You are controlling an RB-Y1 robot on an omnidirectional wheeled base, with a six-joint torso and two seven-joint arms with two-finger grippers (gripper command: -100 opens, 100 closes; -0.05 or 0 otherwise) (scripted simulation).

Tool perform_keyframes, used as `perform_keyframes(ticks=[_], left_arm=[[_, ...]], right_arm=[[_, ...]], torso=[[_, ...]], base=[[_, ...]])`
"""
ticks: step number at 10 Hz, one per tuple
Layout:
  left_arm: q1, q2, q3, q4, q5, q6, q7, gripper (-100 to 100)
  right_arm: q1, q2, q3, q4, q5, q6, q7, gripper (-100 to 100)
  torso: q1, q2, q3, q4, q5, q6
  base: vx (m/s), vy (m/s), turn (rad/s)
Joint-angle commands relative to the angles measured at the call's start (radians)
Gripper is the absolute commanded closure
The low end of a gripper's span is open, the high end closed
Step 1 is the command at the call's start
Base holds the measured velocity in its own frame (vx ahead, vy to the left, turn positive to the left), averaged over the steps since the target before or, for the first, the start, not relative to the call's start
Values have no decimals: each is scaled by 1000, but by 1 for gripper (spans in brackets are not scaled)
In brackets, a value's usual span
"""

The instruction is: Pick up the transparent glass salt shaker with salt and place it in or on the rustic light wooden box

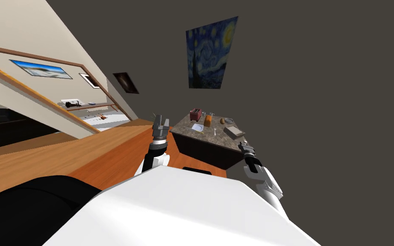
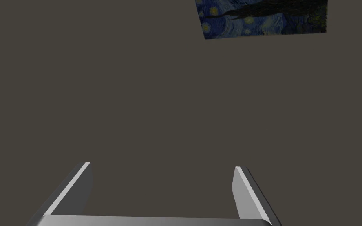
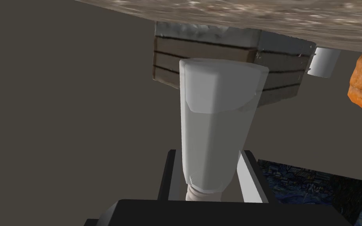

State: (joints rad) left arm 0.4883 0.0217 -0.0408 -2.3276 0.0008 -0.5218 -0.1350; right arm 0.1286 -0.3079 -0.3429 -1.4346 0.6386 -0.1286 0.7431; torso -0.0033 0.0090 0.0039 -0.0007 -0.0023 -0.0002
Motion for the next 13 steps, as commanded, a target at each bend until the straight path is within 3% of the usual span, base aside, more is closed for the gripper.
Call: perform_keyframes(ticks=[1,2,7,13], left_arm=[[0,0,0,0,0,0,0,0],[0,0,0,0,0,0,0,0],[0,0,0,0,0,0,0,0],[0,0,0,0,0,0,0,0]], right_arm=[[-25,-11,1,4,8,28,5,100],[-49,-26,5,0,17,65,8,100],[-102,-70,16,-10,38,162,6,100],[-121,-129,17,-23,34,282,-43,100]], torso=[[0,0,0,0,0,0],[-1,0,0,0,0,0],[1,0,0,0,1,0],[-1,-13,-7,-2,0,1]], base=[[-135,-40,132],[-195,-47,246],[-148,-16,156],[10,-6,85]])
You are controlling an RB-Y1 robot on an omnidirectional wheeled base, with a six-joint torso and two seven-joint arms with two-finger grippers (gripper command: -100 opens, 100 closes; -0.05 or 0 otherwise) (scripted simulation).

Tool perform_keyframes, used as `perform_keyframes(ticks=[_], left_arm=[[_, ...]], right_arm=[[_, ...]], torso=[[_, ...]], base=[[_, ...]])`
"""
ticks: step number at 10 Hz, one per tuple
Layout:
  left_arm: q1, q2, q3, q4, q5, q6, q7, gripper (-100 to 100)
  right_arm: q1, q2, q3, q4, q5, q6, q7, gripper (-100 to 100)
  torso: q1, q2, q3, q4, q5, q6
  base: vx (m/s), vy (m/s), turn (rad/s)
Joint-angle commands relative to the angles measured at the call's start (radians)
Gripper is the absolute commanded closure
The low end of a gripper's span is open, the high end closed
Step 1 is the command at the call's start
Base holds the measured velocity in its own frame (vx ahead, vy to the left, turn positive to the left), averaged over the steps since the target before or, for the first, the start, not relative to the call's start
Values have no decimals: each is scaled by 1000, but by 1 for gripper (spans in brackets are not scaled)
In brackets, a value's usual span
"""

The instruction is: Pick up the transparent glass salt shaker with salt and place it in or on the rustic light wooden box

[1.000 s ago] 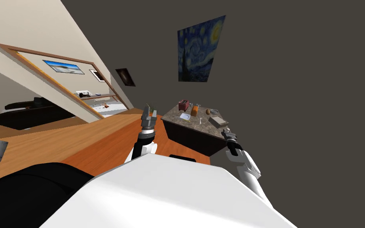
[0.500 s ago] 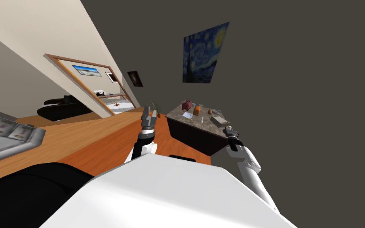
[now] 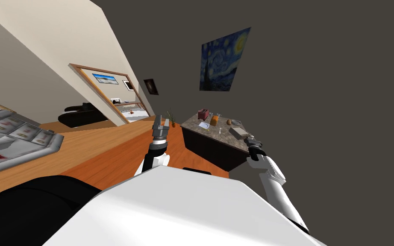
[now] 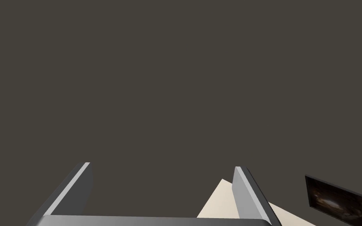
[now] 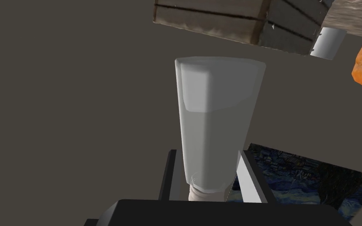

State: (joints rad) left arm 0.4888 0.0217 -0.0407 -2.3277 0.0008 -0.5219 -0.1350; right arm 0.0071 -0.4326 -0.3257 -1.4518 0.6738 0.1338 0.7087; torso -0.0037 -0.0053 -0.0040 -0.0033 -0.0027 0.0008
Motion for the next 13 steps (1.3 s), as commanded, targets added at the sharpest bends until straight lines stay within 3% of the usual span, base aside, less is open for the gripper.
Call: perform_keyframes(ticks=[1,13], left_arm=[[0,0,0,0,0,0,0,0],[0,0,0,0,0,0,0,0]], right_arm=[[0,-16,-1,-8,-4,44,-22,100],[7,-159,-17,-32,-61,343,-201,100]], torso=[[0,0,0,0,0,0],[-1,-6,-3,-1,-2,1]], base=[[98,14,95],[119,0,79]])
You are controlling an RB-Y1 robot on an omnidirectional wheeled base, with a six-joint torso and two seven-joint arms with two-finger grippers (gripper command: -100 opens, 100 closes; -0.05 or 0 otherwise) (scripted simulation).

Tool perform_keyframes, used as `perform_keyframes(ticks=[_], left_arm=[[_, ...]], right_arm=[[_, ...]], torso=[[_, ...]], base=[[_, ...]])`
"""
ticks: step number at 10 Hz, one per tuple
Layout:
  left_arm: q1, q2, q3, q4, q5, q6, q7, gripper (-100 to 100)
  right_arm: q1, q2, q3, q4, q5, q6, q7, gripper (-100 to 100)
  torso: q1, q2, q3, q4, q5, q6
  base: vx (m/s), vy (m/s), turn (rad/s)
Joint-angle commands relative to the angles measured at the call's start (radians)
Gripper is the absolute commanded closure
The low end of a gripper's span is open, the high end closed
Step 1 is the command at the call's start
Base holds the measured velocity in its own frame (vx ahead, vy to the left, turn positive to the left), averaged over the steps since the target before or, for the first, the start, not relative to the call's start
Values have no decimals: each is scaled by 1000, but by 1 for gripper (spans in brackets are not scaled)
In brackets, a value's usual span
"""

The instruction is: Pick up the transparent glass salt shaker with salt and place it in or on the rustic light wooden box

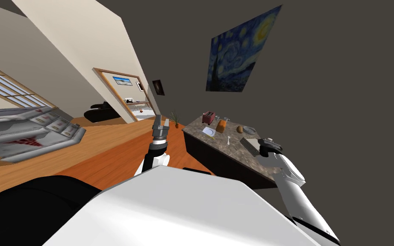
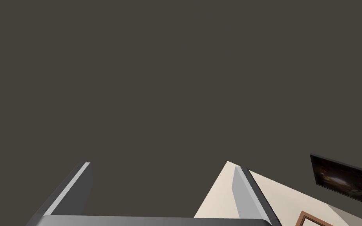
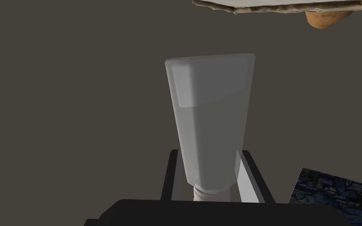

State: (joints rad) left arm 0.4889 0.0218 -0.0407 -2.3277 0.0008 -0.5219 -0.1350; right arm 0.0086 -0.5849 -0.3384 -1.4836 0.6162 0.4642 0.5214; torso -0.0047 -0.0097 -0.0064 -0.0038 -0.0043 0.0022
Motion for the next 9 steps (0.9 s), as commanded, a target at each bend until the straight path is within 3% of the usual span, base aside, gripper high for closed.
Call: perform_keyframes(ticks=[1,3,4,5,9], left_arm=[[0,0,0,0,0,0,0,0],[0,0,0,0,0,0,0,0],[0,0,0,0,0,0,0,0],[0,0,0,0,0,0,0,0],[0,0,0,0,0,0,0,0]], right_arm=[[7,-15,-6,-2,-8,31,-26,100],[10,-32,-9,-5,-17,67,-50,100],[15,-22,-8,-12,-12,53,-41,100],[16,-23,-9,-14,-13,58,-44,-100],[16,-23,-9,-13,-13,58,-44,-100]], torso=[[0,0,0,0,0,0],[-1,1,1,0,0,1],[-1,3,2,1,0,1],[0,6,3,1,0,1],[0,10,6,2,0,1]], base=[[120,-9,50],[110,-17,46],[41,-8,8],[9,-2,0],[0,0,0]])
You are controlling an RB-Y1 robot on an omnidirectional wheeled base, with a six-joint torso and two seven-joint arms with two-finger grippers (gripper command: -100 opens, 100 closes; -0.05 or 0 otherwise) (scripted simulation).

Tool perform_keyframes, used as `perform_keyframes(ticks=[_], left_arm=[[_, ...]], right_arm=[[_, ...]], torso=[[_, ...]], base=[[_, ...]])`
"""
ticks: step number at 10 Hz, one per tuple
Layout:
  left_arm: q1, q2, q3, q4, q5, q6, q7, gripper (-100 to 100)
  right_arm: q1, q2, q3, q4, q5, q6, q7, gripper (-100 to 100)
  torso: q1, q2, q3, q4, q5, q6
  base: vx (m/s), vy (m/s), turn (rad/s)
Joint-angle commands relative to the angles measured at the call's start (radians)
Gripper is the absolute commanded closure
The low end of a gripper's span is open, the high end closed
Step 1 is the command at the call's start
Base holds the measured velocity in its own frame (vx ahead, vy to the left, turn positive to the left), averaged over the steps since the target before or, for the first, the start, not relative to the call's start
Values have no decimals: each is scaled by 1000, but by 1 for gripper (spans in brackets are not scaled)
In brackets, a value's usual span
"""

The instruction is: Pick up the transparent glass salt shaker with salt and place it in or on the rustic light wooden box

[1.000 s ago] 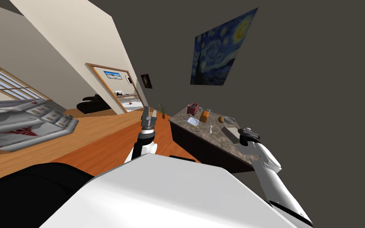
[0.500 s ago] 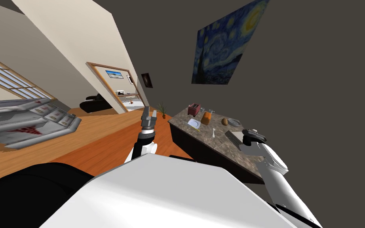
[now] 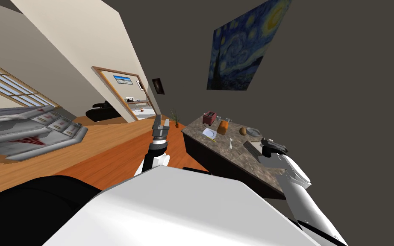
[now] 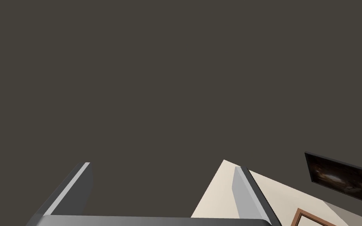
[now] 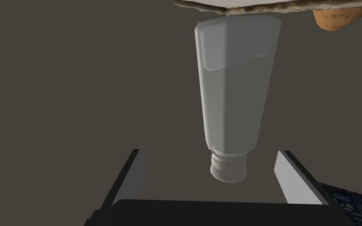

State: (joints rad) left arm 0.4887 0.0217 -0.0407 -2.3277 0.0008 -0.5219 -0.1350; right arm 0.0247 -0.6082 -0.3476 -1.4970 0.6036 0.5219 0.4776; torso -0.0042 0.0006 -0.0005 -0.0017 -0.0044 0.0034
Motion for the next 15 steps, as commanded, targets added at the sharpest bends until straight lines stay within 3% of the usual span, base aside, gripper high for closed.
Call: perform_keyframes(ticks=[1,2,5,6,9,10,12,13,14,15], left_arm=[[0,0,0,0,0,0,0,0],[0,0,0,0,0,0,0,0],[0,0,0,0,0,0,0,0],[0,0,0,0,0,0,0,0],[0,0,0,0,0,0,0,0],[0,0,0,0,0,0,0,0],[0,0,0,0,0,0,0,0],[0,0,0,0,0,0,0,0],[0,0,0,0,0,0,0,0],[0,0,0,0,0,0,0,0]], right_arm=[[0,0,0,0,0,0,0,0],[-50,-42,50,50,23,-17,-50,-100],[-65,-42,56,108,23,-17,-73,-100],[-117,-83,106,146,47,-34,-120,-100],[-130,-83,111,216,47,-34,-146,-100],[-181,-125,161,253,70,-50,-197,-100],[-195,-125,167,323,70,-50,-219,-100],[-195,-125,167,324,70,-50,-219,-100],[-238,-166,219,355,93,-67,-261,-100],[-260,-166,223,383,93,-67,-286,-100]], torso=[[0,0,0,0,0,0],[0,0,0,0,0,0],[1,3,2,1,0,0],[0,1,1,0,0,0],[1,3,2,1,0,0],[0,2,1,0,0,0],[1,3,2,1,0,-1],[1,2,1,1,0,0],[1,1,1,0,0,0],[2,3,2,1,0,-1]], base=[[0,0,0],[-71,21,142],[-40,13,17],[-52,17,130],[-42,12,22],[-51,19,115],[-51,10,43],[-20,10,-7],[-69,22,125],[-74,26,93]])
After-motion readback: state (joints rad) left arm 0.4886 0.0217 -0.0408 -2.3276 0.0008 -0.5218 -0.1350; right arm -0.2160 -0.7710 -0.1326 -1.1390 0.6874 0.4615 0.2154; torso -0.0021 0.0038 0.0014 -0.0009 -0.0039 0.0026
